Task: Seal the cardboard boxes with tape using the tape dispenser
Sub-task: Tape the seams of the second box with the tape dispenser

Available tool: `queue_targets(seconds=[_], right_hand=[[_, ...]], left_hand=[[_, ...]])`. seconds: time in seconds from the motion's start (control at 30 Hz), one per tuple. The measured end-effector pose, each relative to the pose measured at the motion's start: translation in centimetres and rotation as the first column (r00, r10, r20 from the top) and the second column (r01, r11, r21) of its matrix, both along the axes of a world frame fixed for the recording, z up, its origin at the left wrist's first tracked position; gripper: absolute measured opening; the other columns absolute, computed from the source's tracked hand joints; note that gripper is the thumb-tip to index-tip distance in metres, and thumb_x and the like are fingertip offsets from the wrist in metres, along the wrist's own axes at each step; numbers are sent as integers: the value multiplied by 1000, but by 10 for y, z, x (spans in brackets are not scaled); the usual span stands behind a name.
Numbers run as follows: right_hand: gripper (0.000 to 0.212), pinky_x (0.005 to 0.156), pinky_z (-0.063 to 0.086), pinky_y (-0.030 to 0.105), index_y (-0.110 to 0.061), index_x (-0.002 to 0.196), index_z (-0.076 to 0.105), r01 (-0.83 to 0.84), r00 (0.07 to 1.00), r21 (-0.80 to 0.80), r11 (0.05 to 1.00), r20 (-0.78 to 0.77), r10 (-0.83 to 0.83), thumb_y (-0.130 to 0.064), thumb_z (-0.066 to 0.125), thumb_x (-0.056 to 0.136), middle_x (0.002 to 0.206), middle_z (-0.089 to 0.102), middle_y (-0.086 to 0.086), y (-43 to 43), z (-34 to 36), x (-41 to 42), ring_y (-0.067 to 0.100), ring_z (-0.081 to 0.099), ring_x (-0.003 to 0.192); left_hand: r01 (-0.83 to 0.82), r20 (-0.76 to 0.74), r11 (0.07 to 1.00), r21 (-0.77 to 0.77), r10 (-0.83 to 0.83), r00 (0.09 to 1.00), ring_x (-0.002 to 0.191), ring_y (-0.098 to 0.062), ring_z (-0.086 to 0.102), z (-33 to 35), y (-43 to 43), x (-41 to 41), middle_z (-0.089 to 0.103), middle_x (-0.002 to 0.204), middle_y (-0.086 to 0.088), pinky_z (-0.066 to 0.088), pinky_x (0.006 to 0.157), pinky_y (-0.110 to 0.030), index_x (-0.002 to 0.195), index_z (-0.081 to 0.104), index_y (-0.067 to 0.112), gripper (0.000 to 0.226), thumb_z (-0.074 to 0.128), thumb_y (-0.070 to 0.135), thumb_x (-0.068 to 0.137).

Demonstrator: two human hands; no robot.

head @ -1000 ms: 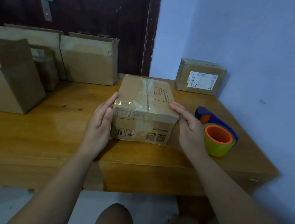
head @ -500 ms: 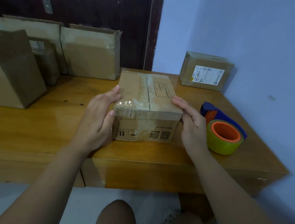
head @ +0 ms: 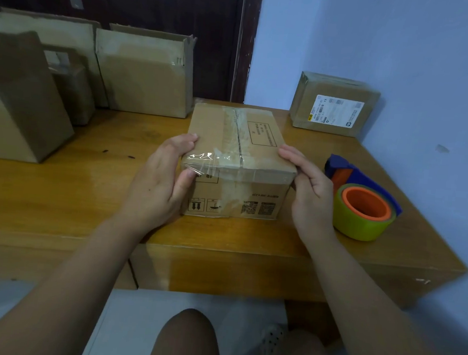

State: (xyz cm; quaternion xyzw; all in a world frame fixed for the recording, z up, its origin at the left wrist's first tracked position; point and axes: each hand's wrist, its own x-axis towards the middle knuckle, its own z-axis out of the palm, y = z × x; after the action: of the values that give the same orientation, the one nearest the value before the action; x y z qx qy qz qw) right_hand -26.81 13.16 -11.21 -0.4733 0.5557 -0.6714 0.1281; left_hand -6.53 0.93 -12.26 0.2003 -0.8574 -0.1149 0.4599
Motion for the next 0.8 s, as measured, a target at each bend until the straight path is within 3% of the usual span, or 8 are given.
queue_targets(seconds=[0.1,0.23,0.33,0.43,0.5,0.6,0.67,0.8], right_hand=[[44,93,42,9,-24,111,63,-11,1000,8,1000,-7,11,6,34,97,123,56,-17,1,1,0,-14,47,117],[41,106,43,31,-27,108,67,-78,997,44,996,28,77,-5,34,96,123,58,-20,4,3,-5,-5,48,123],[32,109,40,40,-33,109,65,-106,994,108,988,-26,109,-35,38,93,120,58,-28,8,8,-10,-4,47,124],[36,107,41,43,-37,106,65,-93,991,159,983,-76,106,-58,39,92,118,56,-32,10,16,-10,-1,48,124],[38,107,41,43,-36,105,65,-89,991,184,979,-79,105,-58,39,88,118,56,-29,11,20,-9,3,48,125],[34,104,45,36,-35,107,65,-100,988,207,973,-96,122,-53,48,84,119,56,-26,11,23,-10,-4,48,122],[32,102,46,29,-36,110,62,-111,979,229,967,-140,145,-48,56,81,121,55,-25,12,24,-12,-13,46,118],[39,100,44,20,-38,116,58,-151,965,284,947,-165,204,-21,69,83,126,52,-26,16,24,-21,-14,44,120]], left_hand=[[-22,5,1000,3,22,1000,124,-11,38,2,2,-1,49,133,-14,39,101,-40,126,43,4,39,39,26,94],[12,44,997,74,-15,999,127,-3,33,4,3,5,40,138,2,34,101,-28,132,40,6,55,42,41,90],[137,-4,955,262,-141,990,130,-2,35,9,5,11,36,138,16,34,102,-22,133,38,23,62,37,65,87],[184,-64,904,386,-173,983,127,3,36,16,8,11,36,128,31,37,104,-34,121,45,52,36,21,56,95],[138,-100,882,450,-104,990,119,8,39,25,14,4,41,121,29,37,104,-35,117,53,50,39,19,48,98],[7,-67,872,489,30,997,118,0,39,37,24,-4,44,120,15,37,100,-25,124,57,28,33,38,38,99],[20,-66,876,481,14,998,119,0,38,36,25,-3,44,121,15,36,95,-16,124,55,30,31,48,32,94],[43,-18,897,439,-39,999,121,2,36,30,19,6,40,125,18,38,93,-12,124,49,37,41,59,29,85]])
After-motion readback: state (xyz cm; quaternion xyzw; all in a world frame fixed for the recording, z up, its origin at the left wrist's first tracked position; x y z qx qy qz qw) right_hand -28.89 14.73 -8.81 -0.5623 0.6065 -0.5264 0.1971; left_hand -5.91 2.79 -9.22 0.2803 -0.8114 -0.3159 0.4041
